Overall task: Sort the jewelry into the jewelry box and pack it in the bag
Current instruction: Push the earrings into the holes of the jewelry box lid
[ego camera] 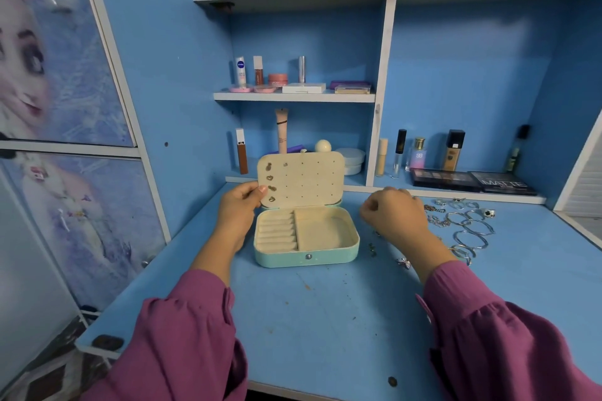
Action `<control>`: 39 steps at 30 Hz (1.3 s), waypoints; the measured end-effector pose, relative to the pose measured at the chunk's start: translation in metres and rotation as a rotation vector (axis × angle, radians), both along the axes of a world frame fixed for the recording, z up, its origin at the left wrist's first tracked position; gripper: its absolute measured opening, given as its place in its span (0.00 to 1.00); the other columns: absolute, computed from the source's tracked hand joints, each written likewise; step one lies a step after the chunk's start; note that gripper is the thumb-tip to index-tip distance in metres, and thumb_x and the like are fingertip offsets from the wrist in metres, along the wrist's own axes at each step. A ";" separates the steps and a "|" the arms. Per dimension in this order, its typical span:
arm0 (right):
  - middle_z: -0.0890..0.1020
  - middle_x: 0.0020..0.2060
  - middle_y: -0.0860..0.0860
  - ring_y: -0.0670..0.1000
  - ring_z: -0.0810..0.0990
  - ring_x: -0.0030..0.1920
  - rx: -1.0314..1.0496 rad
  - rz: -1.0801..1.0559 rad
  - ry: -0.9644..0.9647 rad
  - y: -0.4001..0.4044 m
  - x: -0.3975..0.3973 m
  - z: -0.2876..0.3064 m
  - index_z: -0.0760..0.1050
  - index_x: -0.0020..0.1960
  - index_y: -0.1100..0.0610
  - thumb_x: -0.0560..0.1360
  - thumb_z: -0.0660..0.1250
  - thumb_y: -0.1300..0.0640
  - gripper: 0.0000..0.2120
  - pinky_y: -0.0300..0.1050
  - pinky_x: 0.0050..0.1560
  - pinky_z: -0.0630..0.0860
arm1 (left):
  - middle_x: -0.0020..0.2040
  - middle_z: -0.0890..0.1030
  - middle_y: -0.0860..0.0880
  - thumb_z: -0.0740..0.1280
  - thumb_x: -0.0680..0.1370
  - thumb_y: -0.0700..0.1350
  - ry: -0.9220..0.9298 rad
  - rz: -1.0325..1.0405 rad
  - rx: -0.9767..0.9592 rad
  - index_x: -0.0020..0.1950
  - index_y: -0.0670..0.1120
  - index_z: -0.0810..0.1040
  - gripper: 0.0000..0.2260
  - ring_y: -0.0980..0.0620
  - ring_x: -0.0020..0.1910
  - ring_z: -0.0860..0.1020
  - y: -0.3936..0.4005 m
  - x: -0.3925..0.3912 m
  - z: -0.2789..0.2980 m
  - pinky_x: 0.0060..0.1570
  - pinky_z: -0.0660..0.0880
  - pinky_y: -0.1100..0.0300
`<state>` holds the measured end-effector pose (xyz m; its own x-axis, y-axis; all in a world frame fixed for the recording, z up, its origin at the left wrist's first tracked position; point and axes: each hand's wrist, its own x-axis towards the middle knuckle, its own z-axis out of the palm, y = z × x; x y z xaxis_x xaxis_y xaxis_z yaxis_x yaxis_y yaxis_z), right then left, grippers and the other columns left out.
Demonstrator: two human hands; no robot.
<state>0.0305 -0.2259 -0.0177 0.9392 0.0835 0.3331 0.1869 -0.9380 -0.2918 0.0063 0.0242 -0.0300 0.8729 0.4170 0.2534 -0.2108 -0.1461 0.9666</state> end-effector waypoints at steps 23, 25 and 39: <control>0.81 0.36 0.51 0.57 0.77 0.39 0.165 0.190 -0.576 0.111 0.001 0.001 0.82 0.39 0.55 0.70 0.70 0.53 0.06 0.49 0.41 0.67 | 0.41 0.82 0.52 0.65 0.79 0.40 -0.042 -0.039 0.008 0.46 0.47 0.82 0.06 0.68 0.31 0.76 0.002 -0.002 0.000 0.35 0.71 0.72; 0.81 0.38 0.51 0.57 0.77 0.41 0.181 0.195 -0.587 0.110 0.002 0.002 0.82 0.41 0.56 0.71 0.70 0.54 0.06 0.50 0.42 0.67 | 0.41 0.82 0.52 0.65 0.79 0.40 -0.044 -0.042 0.000 0.49 0.45 0.82 0.06 0.68 0.30 0.75 0.001 -0.002 0.001 0.32 0.70 0.74; 0.77 0.52 0.54 0.58 0.75 0.49 0.080 0.083 -0.693 0.104 0.004 0.016 0.77 0.57 0.52 0.63 0.77 0.46 0.25 0.50 0.44 0.70 | 0.39 0.83 0.52 0.67 0.77 0.39 -0.004 -0.056 -0.013 0.48 0.43 0.83 0.05 0.62 0.37 0.80 0.004 -0.010 0.006 0.38 0.73 0.71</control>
